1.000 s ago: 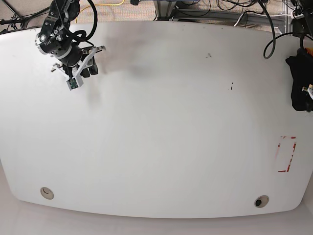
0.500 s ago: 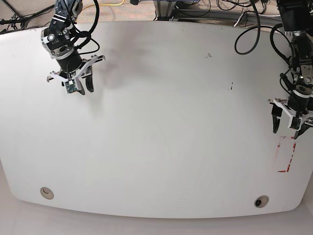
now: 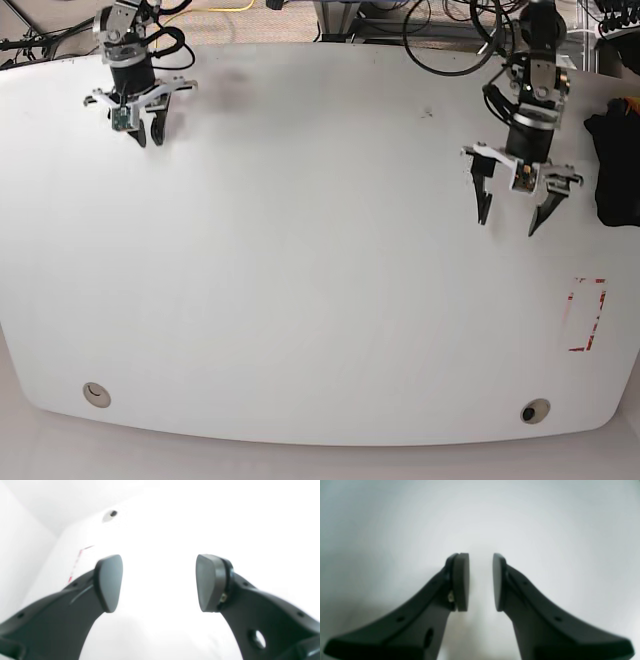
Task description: Fold the T-shirt properly
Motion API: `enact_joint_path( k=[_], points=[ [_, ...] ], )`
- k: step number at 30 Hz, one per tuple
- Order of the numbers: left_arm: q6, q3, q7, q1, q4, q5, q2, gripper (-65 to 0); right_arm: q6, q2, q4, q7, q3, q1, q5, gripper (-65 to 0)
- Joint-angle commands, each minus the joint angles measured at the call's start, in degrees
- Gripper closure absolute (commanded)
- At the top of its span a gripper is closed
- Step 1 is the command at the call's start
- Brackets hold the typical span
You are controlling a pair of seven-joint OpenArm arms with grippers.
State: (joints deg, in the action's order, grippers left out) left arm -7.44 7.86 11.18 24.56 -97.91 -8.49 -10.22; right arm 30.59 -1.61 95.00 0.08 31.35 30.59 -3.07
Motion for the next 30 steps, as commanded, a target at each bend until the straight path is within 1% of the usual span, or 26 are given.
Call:
enact_joint_path(
  k=[1,4,6,8,12,13,17,19,20,24,26,30],
  points=[
    [0.10,0.10,1.35,5.47,-4.99,-0.61,2.17,-41.9,0.40,-0.37,1.39,2.60,0.07,3.39,3.82,-15.2],
    [0.10,-0.78,1.35,12.59,-8.69,-0.61,4.28,-41.9,0.49,-0.37,2.36,2.87,-0.36,8.58,8.04,-15.2],
    [0.10,-1.66,1.35,17.16,-10.62,-0.61,5.08,-41.7,0.49,-0.28,3.42,2.87,-0.36,11.74,10.50,-15.2],
    [0.10,-2.19,1.35,21.82,-11.94,-0.61,5.78,-41.7,0.58,0.60,4.03,2.96,-0.36,14.64,13.22,-15.2],
    [0.10,-3.68,1.44,30.43,-13.08,-0.61,7.98,-41.5,0.75,1.21,5.09,2.96,-0.36,19.57,16.13,-15.2],
    [0.10,-3.95,1.44,32.37,-13.08,-0.70,8.42,-41.5,1.37,1.21,5.44,2.96,-0.36,20.97,16.65,-15.2],
    [0.10,-5.00,1.35,38.70,-12.82,-0.70,9.21,-41.5,6.20,1.83,5.79,3.75,-0.36,25.81,18.15,-15.2],
    [0.10,-5.44,1.35,41.25,-12.20,-0.70,9.21,-41.4,8.75,3.58,5.53,4.71,-0.28,28.00,18.32,-15.2],
    [0.10,-5.53,1.35,42.13,-11.76,-0.61,9.03,-41.4,9.41,4.29,5.44,4.98,-0.19,28.62,17.97,-15.2],
    [0.10,-6.06,1.35,43.88,-7.72,0.01,8.77,-41.4,9.41,6.31,3.24,5.42,-0.54,30.73,15.77,-15.2],
    [0.10,-5.97,1.35,43.97,-4.73,0.10,8.77,-41.4,9.41,6.66,0.69,5.59,-1.07,30.73,14.46,-15.2],
    [0.10,-5.97,1.35,43.18,3.71,0.10,8.68,-41.4,9.41,6.13,-7.84,7.09,-3.27,28.88,11.38,-15.2]
  ],
)
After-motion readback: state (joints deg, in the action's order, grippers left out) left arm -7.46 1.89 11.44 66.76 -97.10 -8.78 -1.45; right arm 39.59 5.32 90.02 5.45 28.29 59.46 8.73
